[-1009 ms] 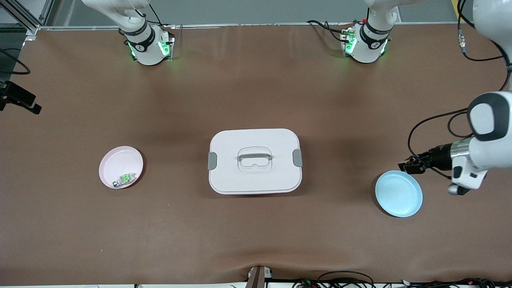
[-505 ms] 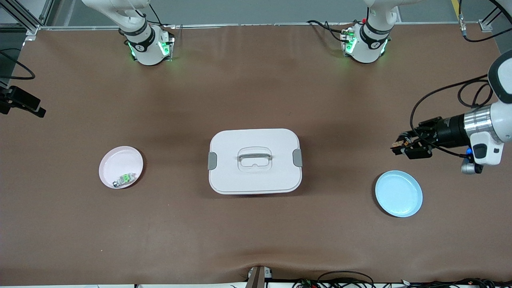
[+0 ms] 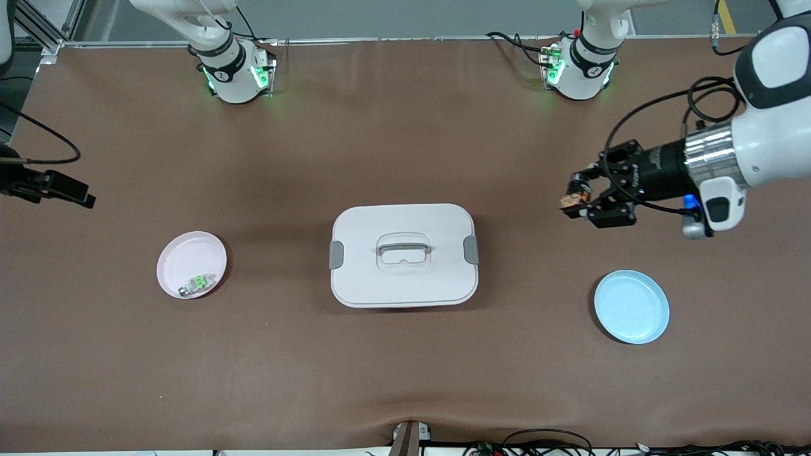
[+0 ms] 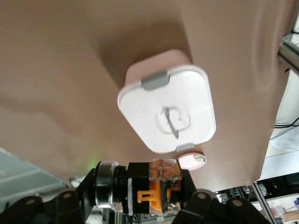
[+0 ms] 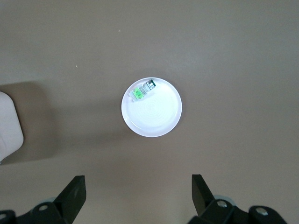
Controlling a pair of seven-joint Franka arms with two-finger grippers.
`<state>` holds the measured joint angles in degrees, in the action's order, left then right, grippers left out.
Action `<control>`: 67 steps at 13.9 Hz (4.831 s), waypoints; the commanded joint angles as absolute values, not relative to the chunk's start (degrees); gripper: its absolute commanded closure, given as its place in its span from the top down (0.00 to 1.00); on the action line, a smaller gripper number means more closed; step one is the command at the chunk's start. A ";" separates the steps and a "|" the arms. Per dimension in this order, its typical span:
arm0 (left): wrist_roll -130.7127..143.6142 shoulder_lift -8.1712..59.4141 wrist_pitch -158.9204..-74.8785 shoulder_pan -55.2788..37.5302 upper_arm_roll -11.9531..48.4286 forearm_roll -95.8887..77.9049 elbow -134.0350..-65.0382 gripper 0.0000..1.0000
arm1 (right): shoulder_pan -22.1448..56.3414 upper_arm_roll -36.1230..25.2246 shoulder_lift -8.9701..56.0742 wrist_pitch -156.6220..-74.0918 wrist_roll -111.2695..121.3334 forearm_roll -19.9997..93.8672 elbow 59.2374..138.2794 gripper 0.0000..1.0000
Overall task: Transfer orange switch to right arm and place
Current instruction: 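Carry the orange switch toward the table middle while the right gripper approaches, then grasp the orange switch with the right gripper from the left gripper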
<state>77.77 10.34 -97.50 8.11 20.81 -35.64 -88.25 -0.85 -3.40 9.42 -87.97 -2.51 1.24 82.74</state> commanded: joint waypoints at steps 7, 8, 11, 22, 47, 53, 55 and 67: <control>105.97 13.00 -113.96 -5.78 23.91 -35.86 -86.57 0.44 | 2.63 -3.08 12.22 -86.92 -2.81 7.69 82.70 1.00; 108.00 13.36 -116.60 -7.63 23.91 -35.69 -86.57 0.43 | 2.81 -3.08 12.04 -86.84 -2.90 11.13 82.88 1.00; 113.71 14.32 -122.41 -13.17 23.82 -33.42 -86.57 0.44 | 5.44 -2.99 11.43 -87.10 -7.88 18.43 82.97 1.00; 124.27 20.30 -135.34 -27.06 23.64 -23.47 -86.48 0.44 | 13.17 -2.99 -0.60 -97.89 -13.98 38.84 100.17 1.00; 125.95 20.39 -135.97 -29.27 23.38 -21.89 -85.78 0.45 | 32.69 -2.46 -9.49 -126.30 -15.03 46.05 118.48 1.00; 125.95 20.30 -135.97 -29.18 23.38 -21.53 -85.78 0.46 | 32.87 -2.46 -8.79 -127.17 -14.94 46.05 118.74 1.00; 125.95 20.39 -135.97 -29.18 23.38 -21.45 -85.78 0.46 | 33.83 -2.46 -7.92 -128.66 -14.94 46.05 118.83 1.00; 125.86 20.30 -135.97 -28.83 23.38 -21.45 -85.78 0.49 | 34.10 -2.46 -6.77 -129.11 -15.47 46.14 117.95 0.57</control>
